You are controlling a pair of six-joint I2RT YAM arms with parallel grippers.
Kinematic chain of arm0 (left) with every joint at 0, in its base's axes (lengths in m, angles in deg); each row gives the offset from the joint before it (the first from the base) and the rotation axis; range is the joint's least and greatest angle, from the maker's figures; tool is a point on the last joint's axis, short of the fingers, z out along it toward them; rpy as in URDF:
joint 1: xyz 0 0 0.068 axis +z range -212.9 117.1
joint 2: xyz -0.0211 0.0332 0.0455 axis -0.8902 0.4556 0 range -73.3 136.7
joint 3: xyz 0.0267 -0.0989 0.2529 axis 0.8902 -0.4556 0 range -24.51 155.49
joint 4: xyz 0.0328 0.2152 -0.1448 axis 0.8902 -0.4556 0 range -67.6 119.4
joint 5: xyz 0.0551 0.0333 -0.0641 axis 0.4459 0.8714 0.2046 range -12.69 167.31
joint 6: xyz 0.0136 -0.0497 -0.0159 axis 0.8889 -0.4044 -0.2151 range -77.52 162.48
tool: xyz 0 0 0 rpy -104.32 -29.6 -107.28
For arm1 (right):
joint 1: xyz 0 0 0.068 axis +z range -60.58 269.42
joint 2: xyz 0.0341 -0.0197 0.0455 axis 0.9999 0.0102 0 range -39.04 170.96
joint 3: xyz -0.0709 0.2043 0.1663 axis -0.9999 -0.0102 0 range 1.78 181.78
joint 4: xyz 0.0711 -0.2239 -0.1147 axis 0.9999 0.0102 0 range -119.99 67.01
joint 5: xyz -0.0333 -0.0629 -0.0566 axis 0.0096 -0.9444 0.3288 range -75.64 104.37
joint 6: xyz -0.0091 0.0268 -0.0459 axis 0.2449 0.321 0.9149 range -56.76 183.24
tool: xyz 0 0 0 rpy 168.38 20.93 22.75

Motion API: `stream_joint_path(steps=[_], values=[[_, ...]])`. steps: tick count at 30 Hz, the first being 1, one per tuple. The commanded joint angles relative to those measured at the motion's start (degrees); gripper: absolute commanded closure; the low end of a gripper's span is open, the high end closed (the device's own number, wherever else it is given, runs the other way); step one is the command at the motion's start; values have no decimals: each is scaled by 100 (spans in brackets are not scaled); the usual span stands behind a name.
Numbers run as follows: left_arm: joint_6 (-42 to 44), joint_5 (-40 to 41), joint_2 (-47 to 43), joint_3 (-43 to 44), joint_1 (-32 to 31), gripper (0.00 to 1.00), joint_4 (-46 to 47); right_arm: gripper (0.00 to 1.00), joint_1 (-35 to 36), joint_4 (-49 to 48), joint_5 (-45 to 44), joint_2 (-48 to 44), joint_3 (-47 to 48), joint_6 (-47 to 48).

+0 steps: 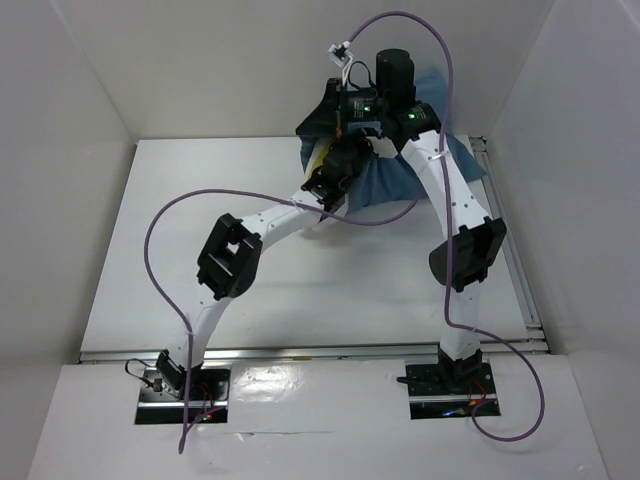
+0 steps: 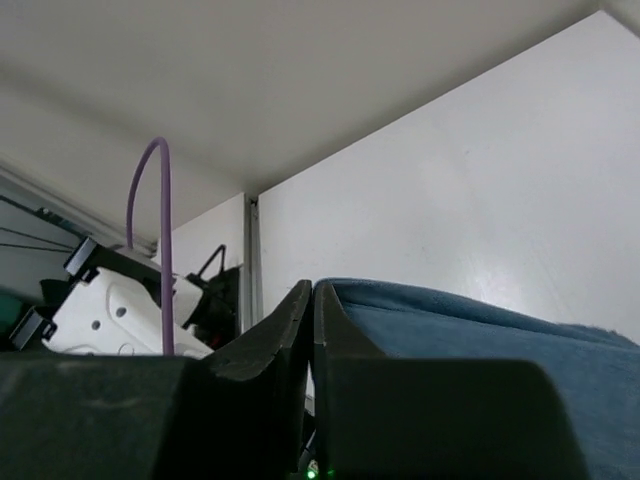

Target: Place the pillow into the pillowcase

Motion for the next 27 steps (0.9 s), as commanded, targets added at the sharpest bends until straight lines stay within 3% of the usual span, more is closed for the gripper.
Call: stream_joint_path(steps=[1,2,4,6,7,10,15,19,24,25,26,27], values=[[-791,-963,-259,-968,-43,100,-767,87,833,-541,2130,-792,160,-671],[-792,-963,-410,-1190,-43,100,-767,80,833,-428,2130,-792,160,-576],[-853,-963,-770,-1699,-43,100,-680,54,780,-199,1928,-844,212,-434],[-906,-963,-1306,-2438,-43,100,-583,42,702,-199,1761,-915,99,-364],[-958,-963,-1464,-2823,-43,100,-583,27,527,-199,1595,-1011,98,-364],[-1151,-963,-2071,-3379,10,100,-731,13,71,-400,1192,-1169,37,-364],[-1722,-901,-2722,-3925,220,100,-1363,10,-766,-796,671,-1415,37,-364],[-1960,-980,-2995,-3987,423,100,-2102,10,-1381,-666,741,-1469,-165,-487],[-2733,-1033,-2733,-3636,1301,100,-3279,11,-1988,-138,1005,-1592,-499,-355],[-3013,-1103,-2592,-3278,1459,94,-3507,11,-1989,-76,1074,-1592,-647,-355],[-3146,-1103,-2434,-3057,1765,81,-3770,11,-2067,177,1075,-1592,-649,-207],[-3269,-1156,-2268,-2829,1916,60,-4034,11,-2120,310,1075,-1592,-649,-118]])
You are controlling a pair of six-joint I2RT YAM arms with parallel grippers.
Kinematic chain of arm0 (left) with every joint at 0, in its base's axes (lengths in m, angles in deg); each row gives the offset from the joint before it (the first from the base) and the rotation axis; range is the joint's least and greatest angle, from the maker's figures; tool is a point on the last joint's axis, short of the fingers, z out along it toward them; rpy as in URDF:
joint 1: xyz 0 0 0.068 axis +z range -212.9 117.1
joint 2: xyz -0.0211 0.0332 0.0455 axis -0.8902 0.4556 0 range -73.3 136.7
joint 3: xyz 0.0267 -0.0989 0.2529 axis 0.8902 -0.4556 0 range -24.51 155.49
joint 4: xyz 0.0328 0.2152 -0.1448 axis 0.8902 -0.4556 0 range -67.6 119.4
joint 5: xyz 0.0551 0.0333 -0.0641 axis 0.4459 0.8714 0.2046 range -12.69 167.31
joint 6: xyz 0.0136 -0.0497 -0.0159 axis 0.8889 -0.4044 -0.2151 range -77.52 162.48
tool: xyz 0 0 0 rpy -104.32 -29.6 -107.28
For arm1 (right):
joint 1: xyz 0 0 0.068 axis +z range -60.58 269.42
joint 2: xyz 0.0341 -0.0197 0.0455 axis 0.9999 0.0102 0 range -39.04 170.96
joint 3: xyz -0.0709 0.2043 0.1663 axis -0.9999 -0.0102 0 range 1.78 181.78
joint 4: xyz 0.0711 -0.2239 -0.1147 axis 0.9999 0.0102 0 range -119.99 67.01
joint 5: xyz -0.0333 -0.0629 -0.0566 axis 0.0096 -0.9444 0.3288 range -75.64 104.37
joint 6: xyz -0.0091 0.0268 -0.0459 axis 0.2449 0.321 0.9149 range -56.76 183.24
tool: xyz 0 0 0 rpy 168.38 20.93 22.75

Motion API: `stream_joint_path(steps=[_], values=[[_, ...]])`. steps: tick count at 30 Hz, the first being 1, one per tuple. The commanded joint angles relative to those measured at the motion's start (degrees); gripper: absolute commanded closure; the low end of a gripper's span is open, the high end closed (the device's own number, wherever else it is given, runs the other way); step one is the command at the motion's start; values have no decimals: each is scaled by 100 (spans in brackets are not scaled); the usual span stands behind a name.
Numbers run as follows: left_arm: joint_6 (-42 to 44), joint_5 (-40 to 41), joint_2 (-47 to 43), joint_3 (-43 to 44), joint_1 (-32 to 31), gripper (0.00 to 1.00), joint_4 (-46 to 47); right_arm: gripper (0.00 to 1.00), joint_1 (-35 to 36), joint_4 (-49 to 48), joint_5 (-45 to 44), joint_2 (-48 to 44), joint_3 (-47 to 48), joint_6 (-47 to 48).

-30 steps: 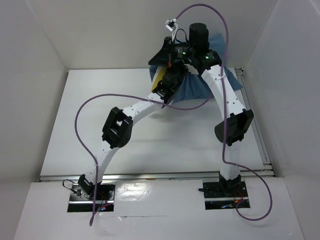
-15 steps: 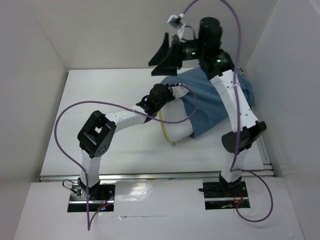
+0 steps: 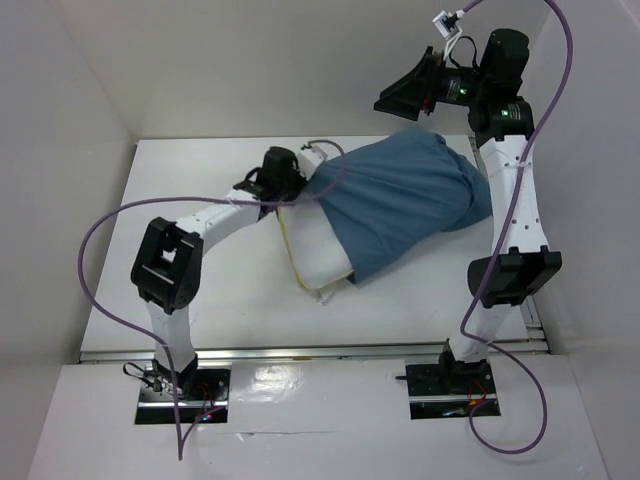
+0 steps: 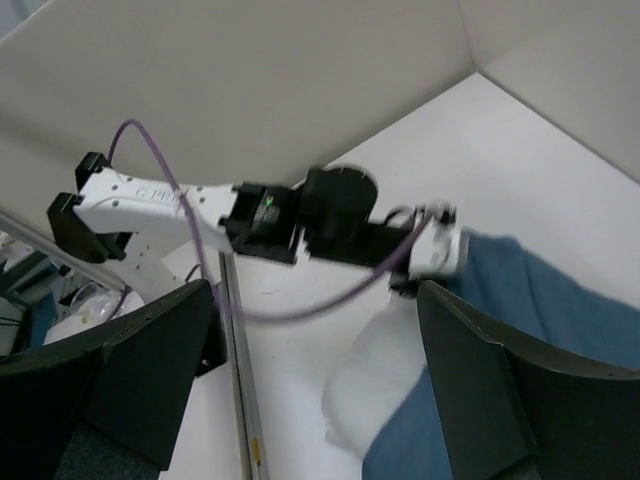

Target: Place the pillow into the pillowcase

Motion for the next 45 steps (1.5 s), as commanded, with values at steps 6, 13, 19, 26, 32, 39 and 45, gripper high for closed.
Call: stream_joint_path(steps=[6,13,19,26,32,39,45], values=[[-1050,-1871,188,1057,1592,0,-1955,6,-123,2038,-372,-276,-15,1606],[451,-2654,-1587,-77,1312,0,-2788,0,140,2867,-1622,-864,-866,2901],[1780,-2918,-2695,-675,741,0,-3748,0,868,3166,-2254,-1172,-1745,3533],[1991,-2674,-3189,-1106,134,0,-4521,0,1573,3290,-2694,-1488,-2729,3798],[2317,-2103,-4075,-2202,-182,0,-3442,0,1995,3062,-3538,-1927,-3941,3685],[2624,-1776,-4595,-3302,-561,0,-2115,0,1995,3009,-3846,-2104,-4548,3543],[2931,-2040,-4288,-3629,-684,0,-1577,0,1741,2956,-3899,-2104,-4717,3420]])
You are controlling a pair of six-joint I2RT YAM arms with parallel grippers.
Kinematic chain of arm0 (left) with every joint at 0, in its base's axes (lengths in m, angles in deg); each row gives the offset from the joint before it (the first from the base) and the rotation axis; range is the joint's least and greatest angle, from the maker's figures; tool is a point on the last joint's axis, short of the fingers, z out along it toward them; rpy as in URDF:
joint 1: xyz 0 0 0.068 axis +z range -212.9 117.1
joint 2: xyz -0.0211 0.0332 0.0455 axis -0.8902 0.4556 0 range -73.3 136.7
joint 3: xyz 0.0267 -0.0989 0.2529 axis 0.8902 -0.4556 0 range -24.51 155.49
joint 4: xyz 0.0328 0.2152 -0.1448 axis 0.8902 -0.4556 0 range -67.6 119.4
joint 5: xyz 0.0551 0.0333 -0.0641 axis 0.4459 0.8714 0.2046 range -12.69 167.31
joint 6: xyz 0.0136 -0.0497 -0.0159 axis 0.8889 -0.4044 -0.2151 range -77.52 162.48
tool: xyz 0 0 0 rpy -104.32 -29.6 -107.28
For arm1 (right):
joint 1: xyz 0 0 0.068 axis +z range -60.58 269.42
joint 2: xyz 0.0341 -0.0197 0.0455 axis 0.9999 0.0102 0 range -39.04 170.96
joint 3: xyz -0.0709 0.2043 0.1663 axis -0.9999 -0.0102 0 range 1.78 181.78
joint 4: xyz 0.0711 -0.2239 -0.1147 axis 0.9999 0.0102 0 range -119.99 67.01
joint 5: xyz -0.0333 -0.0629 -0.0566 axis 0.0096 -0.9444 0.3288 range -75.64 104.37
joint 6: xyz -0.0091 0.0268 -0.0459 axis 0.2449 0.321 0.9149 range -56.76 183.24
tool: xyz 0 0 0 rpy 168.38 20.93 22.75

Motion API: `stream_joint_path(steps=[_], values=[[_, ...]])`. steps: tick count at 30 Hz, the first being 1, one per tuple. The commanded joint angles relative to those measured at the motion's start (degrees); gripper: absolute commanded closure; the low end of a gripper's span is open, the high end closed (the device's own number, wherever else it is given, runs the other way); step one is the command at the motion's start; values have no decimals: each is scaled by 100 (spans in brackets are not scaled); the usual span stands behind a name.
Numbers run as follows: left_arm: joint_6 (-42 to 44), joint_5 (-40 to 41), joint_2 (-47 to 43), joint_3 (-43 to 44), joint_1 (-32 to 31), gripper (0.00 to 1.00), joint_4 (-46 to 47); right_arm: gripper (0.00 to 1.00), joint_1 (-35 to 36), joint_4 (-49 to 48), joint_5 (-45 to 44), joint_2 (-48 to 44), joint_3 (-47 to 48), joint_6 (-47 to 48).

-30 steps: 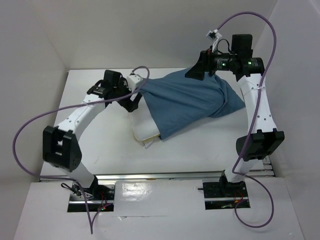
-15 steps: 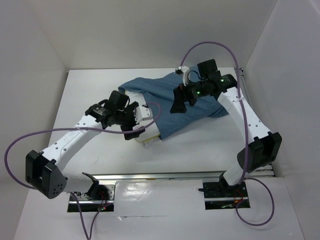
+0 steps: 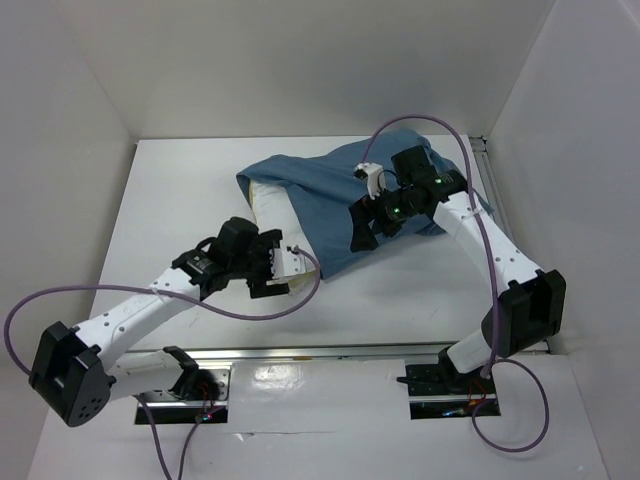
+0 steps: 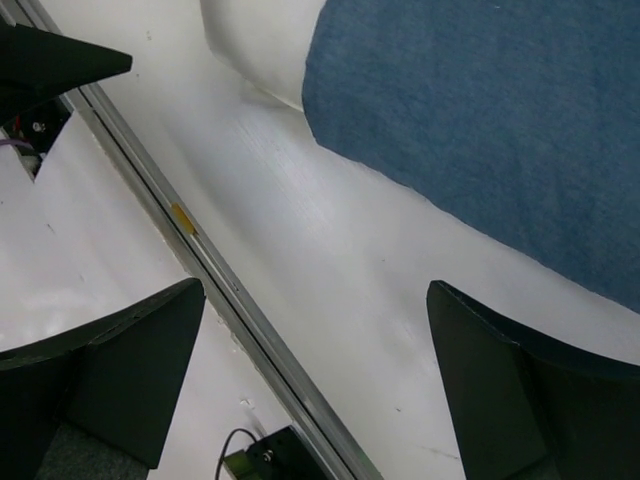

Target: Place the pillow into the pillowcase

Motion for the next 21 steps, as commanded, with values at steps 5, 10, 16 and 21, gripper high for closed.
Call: stream_joint_path(steps=[5,10,16,21], values=[[558,-84,665,-216,-272,0,981,0,-317,-141,-177,-112,88,-79],[866,-199,1034,-576,-272,0,1509,1,-431,-88,-177,-59,211,-79],[999,46,1464,-831,-272,0,2369,1,-484,-36,-282,-6,264,-131],[1113,318,1913,-709,-272,47,2617,1,-484,-36,-344,-6,369,-132]])
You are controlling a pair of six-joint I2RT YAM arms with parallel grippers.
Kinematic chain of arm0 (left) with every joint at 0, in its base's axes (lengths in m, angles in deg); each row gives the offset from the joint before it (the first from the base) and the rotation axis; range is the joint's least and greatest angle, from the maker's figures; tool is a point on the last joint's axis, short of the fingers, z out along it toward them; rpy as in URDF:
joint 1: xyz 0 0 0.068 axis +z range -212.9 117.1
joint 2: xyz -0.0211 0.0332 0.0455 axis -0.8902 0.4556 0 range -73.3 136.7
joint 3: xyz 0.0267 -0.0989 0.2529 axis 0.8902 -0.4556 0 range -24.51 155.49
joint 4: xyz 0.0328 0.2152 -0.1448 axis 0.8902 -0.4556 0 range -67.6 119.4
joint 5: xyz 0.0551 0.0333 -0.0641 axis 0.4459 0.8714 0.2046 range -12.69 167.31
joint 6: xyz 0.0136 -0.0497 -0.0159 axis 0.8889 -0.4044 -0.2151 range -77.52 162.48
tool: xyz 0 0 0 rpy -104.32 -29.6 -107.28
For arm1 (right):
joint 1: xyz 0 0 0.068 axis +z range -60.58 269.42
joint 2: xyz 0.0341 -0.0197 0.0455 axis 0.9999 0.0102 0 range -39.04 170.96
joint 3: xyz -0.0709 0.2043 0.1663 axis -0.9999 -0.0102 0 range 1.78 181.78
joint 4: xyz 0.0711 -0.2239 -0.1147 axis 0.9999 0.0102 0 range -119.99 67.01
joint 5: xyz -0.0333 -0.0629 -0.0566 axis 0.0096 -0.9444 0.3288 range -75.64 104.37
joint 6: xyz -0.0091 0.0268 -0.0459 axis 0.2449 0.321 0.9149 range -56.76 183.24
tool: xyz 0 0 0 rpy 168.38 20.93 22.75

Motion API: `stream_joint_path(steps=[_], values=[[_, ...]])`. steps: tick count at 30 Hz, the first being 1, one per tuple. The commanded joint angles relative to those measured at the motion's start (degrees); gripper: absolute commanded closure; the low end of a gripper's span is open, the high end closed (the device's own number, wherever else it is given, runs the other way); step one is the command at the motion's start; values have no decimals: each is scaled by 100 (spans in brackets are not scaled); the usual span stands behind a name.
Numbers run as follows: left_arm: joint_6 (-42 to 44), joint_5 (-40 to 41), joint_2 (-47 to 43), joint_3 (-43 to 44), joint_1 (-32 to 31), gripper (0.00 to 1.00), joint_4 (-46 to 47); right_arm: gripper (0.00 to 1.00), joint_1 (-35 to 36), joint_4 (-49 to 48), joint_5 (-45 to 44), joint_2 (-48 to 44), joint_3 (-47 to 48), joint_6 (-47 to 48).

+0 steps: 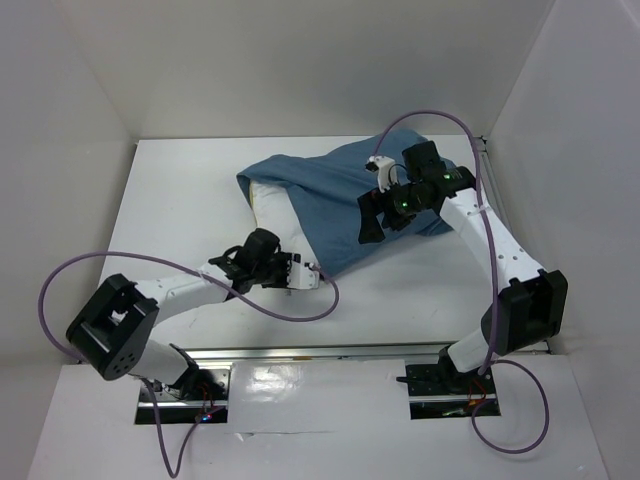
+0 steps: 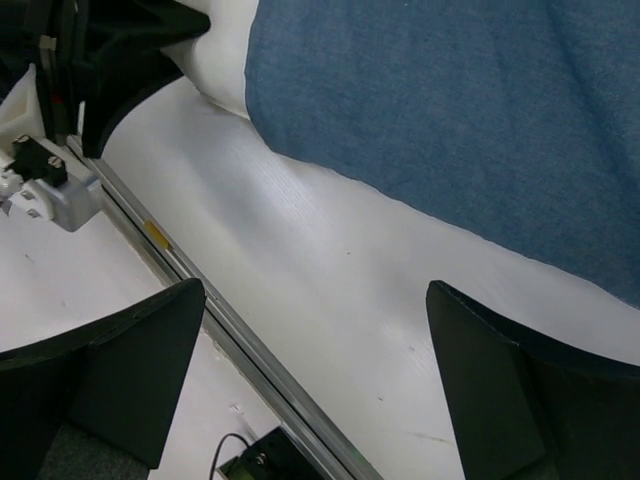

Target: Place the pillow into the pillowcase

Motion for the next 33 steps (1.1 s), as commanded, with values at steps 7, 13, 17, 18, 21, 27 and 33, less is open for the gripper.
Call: stream_joint_path(steps=[7,13,17,18,21,27,33], values=[[-346,227,606,643,45,100,113,5,-49,-34,-14,22,325,-44],[-2074,-950,851,2495,615,100,-1320,6,-155,19,487,-100,325,17],[-3208,-1890,1265,3849,1028,100,-2182,6,-155,-112,479,-250,220,-88],[-3369,-2197,1326,4234,1091,100,-2279,6,-155,-113,479,-250,220,-175],[-3766,-2515,1520,4694,1162,100,-2622,7,-155,-375,339,-303,220,-368],[-4030,-2832,1792,5345,1276,100,-2843,10,-155,-1262,-504,-242,422,-1080],[-4205,-3008,2021,5952,1329,100,-3106,10,29,-2036,-865,-136,422,-1591]])
